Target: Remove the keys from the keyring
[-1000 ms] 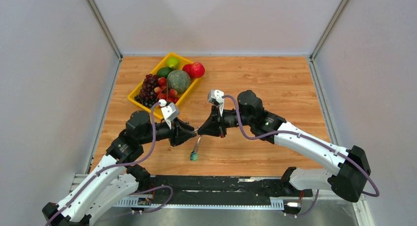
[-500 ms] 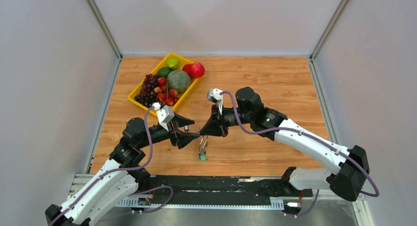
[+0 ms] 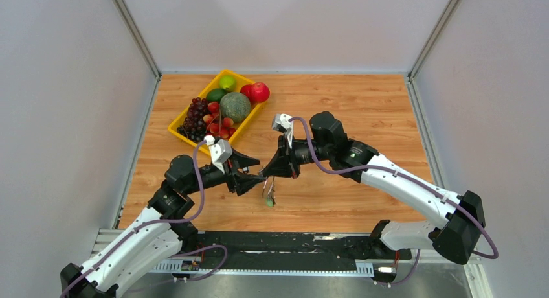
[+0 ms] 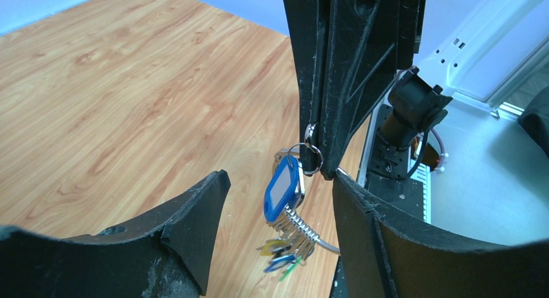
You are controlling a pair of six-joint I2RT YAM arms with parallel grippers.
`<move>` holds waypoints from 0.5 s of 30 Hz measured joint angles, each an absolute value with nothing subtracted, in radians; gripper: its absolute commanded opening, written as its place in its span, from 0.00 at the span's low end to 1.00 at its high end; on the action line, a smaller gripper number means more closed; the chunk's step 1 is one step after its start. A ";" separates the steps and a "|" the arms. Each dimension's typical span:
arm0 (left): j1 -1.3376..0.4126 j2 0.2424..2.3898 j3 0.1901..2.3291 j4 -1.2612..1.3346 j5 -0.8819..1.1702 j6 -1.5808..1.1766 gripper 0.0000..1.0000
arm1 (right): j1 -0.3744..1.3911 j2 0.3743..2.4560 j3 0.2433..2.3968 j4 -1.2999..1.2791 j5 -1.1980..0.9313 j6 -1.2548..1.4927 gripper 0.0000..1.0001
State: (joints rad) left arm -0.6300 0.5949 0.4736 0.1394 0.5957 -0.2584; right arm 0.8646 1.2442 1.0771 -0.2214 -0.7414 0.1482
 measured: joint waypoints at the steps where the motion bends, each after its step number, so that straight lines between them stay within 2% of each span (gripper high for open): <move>1: -0.634 0.599 0.474 0.139 0.594 -0.256 0.68 | 0.865 1.244 1.078 -0.223 -0.741 0.148 0.00; 8: -0.642 0.606 0.464 0.130 0.551 -0.227 0.59 | 0.862 1.244 1.084 -0.228 -0.742 0.148 0.00; 15: -0.642 0.574 0.457 0.102 0.493 -0.201 0.59 | 0.858 1.244 1.086 -0.236 -0.741 0.140 0.00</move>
